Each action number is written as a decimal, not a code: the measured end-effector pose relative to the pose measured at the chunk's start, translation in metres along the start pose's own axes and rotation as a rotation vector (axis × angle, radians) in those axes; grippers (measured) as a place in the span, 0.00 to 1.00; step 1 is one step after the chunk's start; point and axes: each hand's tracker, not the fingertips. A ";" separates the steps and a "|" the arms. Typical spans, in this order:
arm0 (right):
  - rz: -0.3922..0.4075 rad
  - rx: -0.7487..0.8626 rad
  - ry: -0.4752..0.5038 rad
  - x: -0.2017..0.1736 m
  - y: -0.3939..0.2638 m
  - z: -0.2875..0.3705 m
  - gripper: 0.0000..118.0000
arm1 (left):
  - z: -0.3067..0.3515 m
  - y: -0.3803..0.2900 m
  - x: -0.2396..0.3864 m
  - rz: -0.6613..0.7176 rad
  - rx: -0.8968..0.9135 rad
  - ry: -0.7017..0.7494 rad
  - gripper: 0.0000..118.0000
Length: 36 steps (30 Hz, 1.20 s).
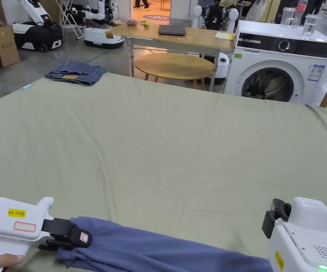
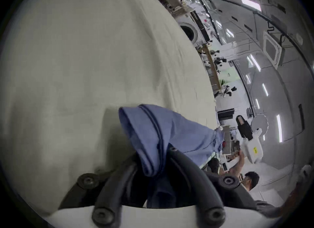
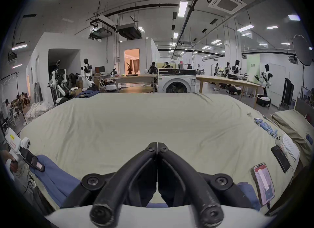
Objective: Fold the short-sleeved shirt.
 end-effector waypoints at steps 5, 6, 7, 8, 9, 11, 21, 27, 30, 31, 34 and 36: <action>-0.002 0.001 0.001 0.003 0.003 0.000 0.00 | 0.026 0.008 0.018 -0.031 0.047 -0.001 0.04; -0.001 0.002 0.001 0.003 0.004 0.000 0.00 | 0.033 0.011 0.021 -0.033 0.049 -0.004 0.04; -0.001 0.002 0.002 0.004 0.004 0.000 0.00 | 0.039 0.013 0.022 -0.049 0.071 0.020 0.04; 0.000 0.001 0.006 0.004 0.005 0.000 0.00 | 0.047 0.017 0.025 -0.053 0.070 0.035 0.04; 0.000 0.002 0.008 0.004 0.006 -0.001 0.00 | 0.056 0.019 0.027 -0.052 0.083 0.048 0.04; 0.001 0.001 0.011 0.004 0.006 -0.001 0.00 | 0.072 0.022 0.030 -0.041 0.103 0.080 0.04; -0.008 -0.006 0.043 -0.001 0.005 -0.004 0.00 | 0.081 0.013 0.091 -0.131 0.071 0.219 0.04; -0.009 -0.014 0.052 -0.001 0.003 -0.004 0.00 | 0.051 0.005 0.141 -0.159 -0.003 0.064 0.04; -0.012 -0.019 0.053 0.000 0.002 -0.003 0.00 | 0.023 0.002 0.163 -0.161 -0.047 0.022 0.04; -0.013 -0.021 0.052 0.000 0.001 -0.003 0.00 | 0.012 0.000 0.169 -0.164 -0.061 0.017 0.04; -0.021 -0.029 0.049 0.003 -0.001 -0.003 0.00 | -0.029 -0.004 0.184 -0.186 -0.125 0.028 0.04; -0.024 -0.035 0.045 0.006 -0.003 -0.003 0.00 | -0.061 -0.006 0.186 -0.190 -0.170 0.074 0.04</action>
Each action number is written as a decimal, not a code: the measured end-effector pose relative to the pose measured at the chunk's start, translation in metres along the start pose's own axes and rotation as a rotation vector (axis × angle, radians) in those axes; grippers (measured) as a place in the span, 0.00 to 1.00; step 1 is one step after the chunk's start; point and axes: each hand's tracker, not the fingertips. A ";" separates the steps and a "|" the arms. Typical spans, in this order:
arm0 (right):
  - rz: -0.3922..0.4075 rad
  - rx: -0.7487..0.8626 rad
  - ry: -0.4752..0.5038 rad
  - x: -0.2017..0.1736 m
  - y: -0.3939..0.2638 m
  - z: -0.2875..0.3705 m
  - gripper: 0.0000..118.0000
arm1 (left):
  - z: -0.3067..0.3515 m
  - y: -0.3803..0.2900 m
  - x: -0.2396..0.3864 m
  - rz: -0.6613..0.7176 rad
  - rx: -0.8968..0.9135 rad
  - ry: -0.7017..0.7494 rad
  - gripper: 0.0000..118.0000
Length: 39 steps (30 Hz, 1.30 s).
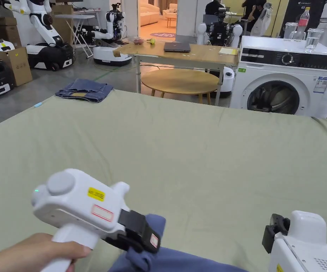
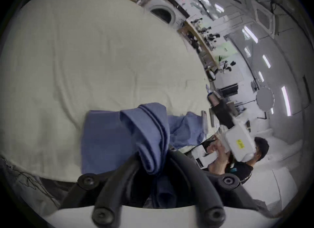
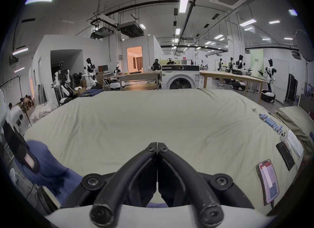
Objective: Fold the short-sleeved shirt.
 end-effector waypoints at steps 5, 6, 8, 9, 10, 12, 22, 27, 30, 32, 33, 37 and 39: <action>-0.003 -0.013 -0.018 0.009 -0.003 0.002 0.00 | -0.067 0.003 -0.004 0.017 -0.103 0.099 0.04; -0.002 -0.016 -0.023 0.010 -0.004 0.003 0.00 | -0.077 0.003 -0.006 0.018 -0.108 0.129 0.04; -0.006 -0.018 -0.032 0.014 -0.005 0.004 0.00 | -0.091 0.002 -0.007 0.028 -0.089 0.176 0.04; -0.010 -0.021 -0.036 0.016 -0.005 0.004 0.00 | -0.096 0.002 -0.009 0.029 -0.083 0.180 0.04; -0.013 -0.024 -0.038 0.017 -0.005 0.004 0.00 | -0.100 0.001 -0.010 0.038 -0.074 0.180 0.04; -0.019 -0.028 -0.040 0.019 -0.006 0.005 0.00 | -0.108 -0.002 -0.010 0.045 -0.072 0.181 0.04; -0.020 -0.035 -0.042 0.023 -0.006 0.007 0.00 | -0.060 -0.002 0.011 -0.015 -0.013 0.083 0.34; -0.032 -0.037 -0.037 0.025 -0.006 0.007 0.00 | -0.026 -0.001 0.006 -0.069 0.099 0.036 0.31; -0.036 -0.040 -0.035 0.025 -0.007 0.006 0.00 | -0.028 -0.002 -0.004 -0.056 0.107 0.092 0.05; -0.037 -0.044 -0.033 0.024 -0.008 0.006 0.00 | -0.040 -0.004 -0.008 -0.067 0.070 0.140 0.04; -0.036 -0.046 -0.032 0.024 -0.008 0.006 0.00 | -0.047 -0.007 -0.008 -0.082 0.047 0.175 0.03; -0.033 -0.055 -0.030 0.024 -0.010 0.005 0.00 | -0.077 -0.015 -0.012 -0.047 -0.020 0.052 0.03; -0.034 -0.057 -0.028 0.024 -0.011 0.005 0.00 | -0.096 -0.018 -0.014 -0.038 -0.051 -0.041 0.03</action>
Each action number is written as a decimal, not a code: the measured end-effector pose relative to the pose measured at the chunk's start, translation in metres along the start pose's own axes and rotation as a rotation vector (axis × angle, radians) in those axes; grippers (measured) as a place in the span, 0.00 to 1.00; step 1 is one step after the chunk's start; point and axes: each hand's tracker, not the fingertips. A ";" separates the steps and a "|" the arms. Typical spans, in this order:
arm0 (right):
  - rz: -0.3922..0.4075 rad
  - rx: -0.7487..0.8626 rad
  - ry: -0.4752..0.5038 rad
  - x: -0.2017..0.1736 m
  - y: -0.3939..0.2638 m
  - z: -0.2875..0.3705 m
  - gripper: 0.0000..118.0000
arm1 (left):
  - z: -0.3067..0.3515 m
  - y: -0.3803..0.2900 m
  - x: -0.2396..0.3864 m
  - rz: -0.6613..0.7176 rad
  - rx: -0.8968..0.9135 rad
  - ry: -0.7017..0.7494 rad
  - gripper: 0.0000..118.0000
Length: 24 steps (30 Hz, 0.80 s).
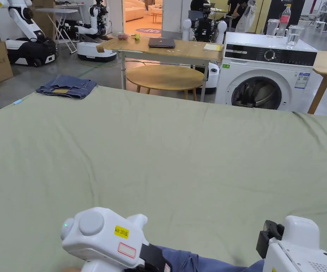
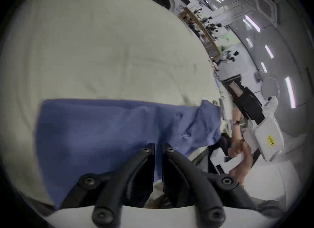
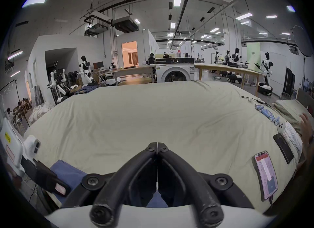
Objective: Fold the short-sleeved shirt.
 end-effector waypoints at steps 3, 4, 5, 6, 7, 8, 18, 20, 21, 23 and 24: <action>0.000 0.000 -0.001 0.001 -0.001 0.001 0.00 | -0.029 -0.002 -0.005 0.010 -0.012 -0.053 0.03; -0.001 0.001 -0.001 0.001 -0.001 0.001 0.00 | -0.037 -0.002 -0.008 0.013 -0.011 -0.052 0.03; -0.001 0.001 -0.001 0.002 -0.001 0.001 0.00 | -0.045 -0.002 -0.012 0.024 -0.009 -0.067 0.03; -0.002 0.000 -0.003 0.002 -0.001 0.001 0.00 | -0.050 -0.003 -0.015 0.033 -0.004 -0.080 0.01; -0.003 0.000 -0.004 0.003 -0.001 0.001 0.00 | -0.053 -0.003 -0.018 0.044 0.011 -0.084 0.00; -0.004 -0.002 -0.005 0.004 -0.001 0.001 0.00 | -0.055 -0.004 -0.021 0.042 0.019 -0.077 0.00; 0.000 0.004 -0.001 0.003 -0.003 0.002 0.00 | -0.007 -0.005 -0.013 0.011 0.062 -0.059 0.00; 0.006 0.017 0.004 0.001 -0.001 0.004 0.00 | 0.024 -0.007 -0.020 -0.001 0.113 -0.059 0.00; 0.008 0.025 0.009 0.000 0.000 0.004 0.00 | 0.041 -0.008 -0.025 0.005 0.143 -0.057 0.00; 0.011 0.036 0.014 -0.002 0.002 0.004 0.00 | 0.070 -0.011 -0.038 0.013 0.178 -0.028 0.02; 0.012 0.040 0.018 -0.003 0.003 0.004 0.00 | 0.084 -0.012 -0.046 0.019 0.204 0.007 0.07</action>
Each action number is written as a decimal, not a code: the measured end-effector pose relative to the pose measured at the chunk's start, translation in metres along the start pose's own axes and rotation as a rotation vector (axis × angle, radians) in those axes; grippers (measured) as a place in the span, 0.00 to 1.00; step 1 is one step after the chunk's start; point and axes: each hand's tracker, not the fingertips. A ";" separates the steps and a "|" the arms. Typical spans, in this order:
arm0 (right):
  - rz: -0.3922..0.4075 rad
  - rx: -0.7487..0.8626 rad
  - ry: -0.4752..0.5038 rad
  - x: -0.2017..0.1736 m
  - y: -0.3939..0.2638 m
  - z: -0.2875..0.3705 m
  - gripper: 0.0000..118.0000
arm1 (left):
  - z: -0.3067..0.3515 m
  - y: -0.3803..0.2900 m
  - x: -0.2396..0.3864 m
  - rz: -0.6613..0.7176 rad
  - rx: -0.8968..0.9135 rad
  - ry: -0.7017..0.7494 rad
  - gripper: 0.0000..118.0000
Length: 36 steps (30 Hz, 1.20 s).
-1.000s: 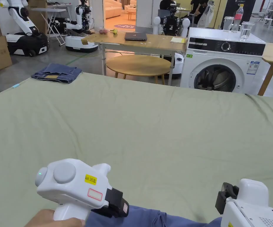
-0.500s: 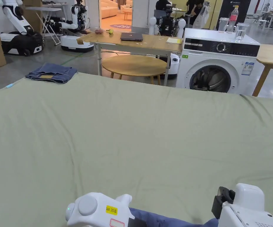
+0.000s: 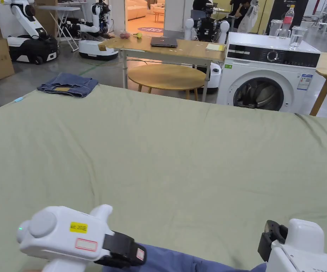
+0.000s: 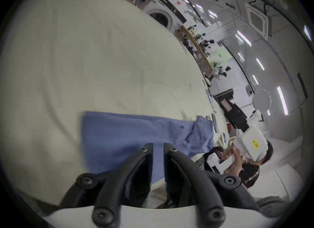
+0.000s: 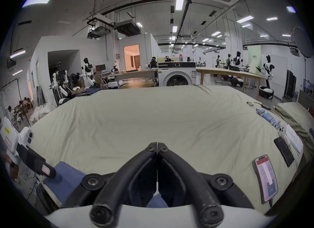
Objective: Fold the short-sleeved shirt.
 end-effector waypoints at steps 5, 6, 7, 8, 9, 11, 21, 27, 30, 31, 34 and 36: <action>0.002 0.000 0.026 -0.007 0.003 0.000 0.00 | 0.037 0.002 -0.043 0.068 0.041 0.048 0.43; 0.002 -0.001 0.030 -0.008 0.003 0.000 0.00 | 0.039 0.001 -0.051 0.086 0.047 0.039 0.47; 0.003 -0.001 0.032 -0.009 0.002 0.000 0.00 | 0.038 -0.001 -0.059 0.109 0.047 0.029 0.50; 0.005 -0.001 0.033 -0.010 0.002 0.000 0.00 | 0.035 -0.004 -0.059 0.133 0.031 0.008 0.55; 0.008 -0.003 0.034 -0.011 0.002 0.000 0.00 | 0.031 -0.007 -0.065 0.155 0.010 -0.012 0.59; 0.009 -0.006 0.036 -0.012 0.001 0.000 0.00 | 0.015 -0.013 -0.075 0.201 -0.056 -0.085 0.61; 0.004 -0.026 0.019 -0.008 -0.002 0.001 0.00 | -0.035 -0.025 -0.099 0.307 -0.077 -0.356 0.41; 0.006 -0.034 0.017 -0.007 -0.004 0.002 0.00 | -0.031 -0.030 -0.099 0.267 -0.039 -0.261 0.10; 0.007 -0.035 0.014 -0.006 -0.004 0.003 0.00 | -0.024 -0.030 -0.086 0.216 -0.003 -0.215 0.08; 0.009 -0.035 0.015 -0.006 -0.004 0.003 0.00 | -0.020 -0.029 -0.082 0.212 0.003 -0.218 0.07; 0.014 -0.036 0.016 -0.005 -0.002 0.003 0.00 | -0.004 -0.025 -0.065 0.185 0.034 -0.230 0.07; 0.015 -0.031 0.017 -0.005 0.000 0.003 0.00 | 0.011 -0.018 -0.056 0.140 0.068 -0.185 0.07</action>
